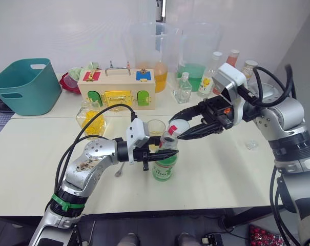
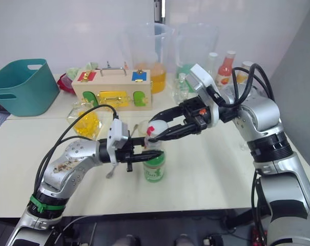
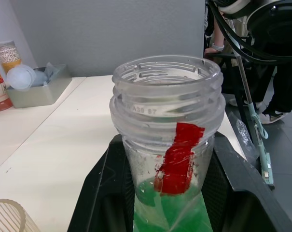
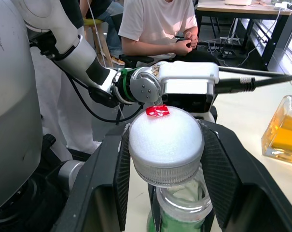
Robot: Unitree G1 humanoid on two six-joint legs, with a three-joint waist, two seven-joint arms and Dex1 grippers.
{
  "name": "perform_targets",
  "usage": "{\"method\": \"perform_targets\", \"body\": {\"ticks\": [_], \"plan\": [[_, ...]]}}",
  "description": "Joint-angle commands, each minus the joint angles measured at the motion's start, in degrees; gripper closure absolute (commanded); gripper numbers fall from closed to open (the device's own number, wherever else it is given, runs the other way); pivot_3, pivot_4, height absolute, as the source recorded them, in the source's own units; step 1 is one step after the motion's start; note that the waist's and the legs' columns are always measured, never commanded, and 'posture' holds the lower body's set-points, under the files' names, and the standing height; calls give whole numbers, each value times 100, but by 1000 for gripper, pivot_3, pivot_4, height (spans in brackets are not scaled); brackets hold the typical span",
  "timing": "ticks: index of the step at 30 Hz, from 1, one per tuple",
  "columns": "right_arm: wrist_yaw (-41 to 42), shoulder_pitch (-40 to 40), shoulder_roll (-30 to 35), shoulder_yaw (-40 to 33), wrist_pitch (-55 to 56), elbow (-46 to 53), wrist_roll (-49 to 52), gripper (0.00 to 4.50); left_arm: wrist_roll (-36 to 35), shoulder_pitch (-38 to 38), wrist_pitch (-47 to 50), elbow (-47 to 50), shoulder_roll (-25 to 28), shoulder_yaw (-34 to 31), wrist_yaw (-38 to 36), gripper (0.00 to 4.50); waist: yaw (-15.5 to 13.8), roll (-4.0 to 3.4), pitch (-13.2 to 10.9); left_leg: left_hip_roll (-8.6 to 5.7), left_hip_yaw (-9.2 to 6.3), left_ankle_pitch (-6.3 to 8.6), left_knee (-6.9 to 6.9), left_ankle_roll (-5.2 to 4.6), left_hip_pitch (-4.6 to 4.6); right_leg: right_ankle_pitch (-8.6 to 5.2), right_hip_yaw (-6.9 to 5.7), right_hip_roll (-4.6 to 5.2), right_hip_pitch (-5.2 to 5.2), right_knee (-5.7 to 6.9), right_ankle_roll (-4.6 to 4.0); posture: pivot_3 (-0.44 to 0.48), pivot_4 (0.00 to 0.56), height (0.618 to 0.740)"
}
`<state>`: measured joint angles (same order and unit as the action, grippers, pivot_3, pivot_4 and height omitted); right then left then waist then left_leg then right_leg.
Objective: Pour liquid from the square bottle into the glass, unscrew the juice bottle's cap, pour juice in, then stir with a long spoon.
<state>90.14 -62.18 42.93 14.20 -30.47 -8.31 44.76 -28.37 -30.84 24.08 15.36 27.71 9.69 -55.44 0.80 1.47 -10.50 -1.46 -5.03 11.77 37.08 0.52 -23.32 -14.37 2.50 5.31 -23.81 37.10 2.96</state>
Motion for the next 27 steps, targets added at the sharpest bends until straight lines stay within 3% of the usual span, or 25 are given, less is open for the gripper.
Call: {"method": "perform_targets", "body": {"ticks": [1, 4, 8, 13, 19, 27], "plan": [[-33, -81, 116, -536, -221, 74, -19, 2824, 127, 28, 5, -14, 35, 27, 15, 3102, -5, 0, 0, 0, 0, 0, 0, 0, 0, 0, 0, 0, 0, 0, 0, 0, 150, 740], [-409, 1, 198, -898, -362, -14, -141, 2824, 135, 31, -15, -33, 24, 30, 17, 3102, -7, 0, 0, 0, 0, 0, 0, 0, 0, 0, 0, 0, 0, 0, 0, 0, 150, 740], [-1455, 518, 603, -1662, -402, -347, -529, 2824, 126, 19, -50, -84, -17, 44, -11, 3102, -67, 2, 0, -2, -1, 0, 0, 0, 0, 0, -2, 1, 8, -2, 0, 0, 150, 740], [-2788, 1209, 659, -2326, 86, -695, -1223, 2824, 128, -25, -82, -158, -67, 72, -52, 3102, -54, 1, 1, -1, 12, 0, -2, 0, 5, 0, 5, 3, 7, -3, 1, 0, 150, 740], [-4583, 2063, 284, -2830, 275, -786, -1898, 2824, 118, -39, -82, -174, -116, 92, -72, 3102, -28, 1, 2, -1, 21, 0, -2, 0, 6, 0, 15, 3, 7, -1, 1, 0, 150, 740], [-5486, 2709, -393, -2788, 525, -858, -2371, 2824, 135, -57, -89, -196, -125, 77, -68, 3102, -26, -1, 2, -3, 21, 0, -1, 0, 12, 1, 16, 2, 17, -1, 2, 0, 150, 740]]}}
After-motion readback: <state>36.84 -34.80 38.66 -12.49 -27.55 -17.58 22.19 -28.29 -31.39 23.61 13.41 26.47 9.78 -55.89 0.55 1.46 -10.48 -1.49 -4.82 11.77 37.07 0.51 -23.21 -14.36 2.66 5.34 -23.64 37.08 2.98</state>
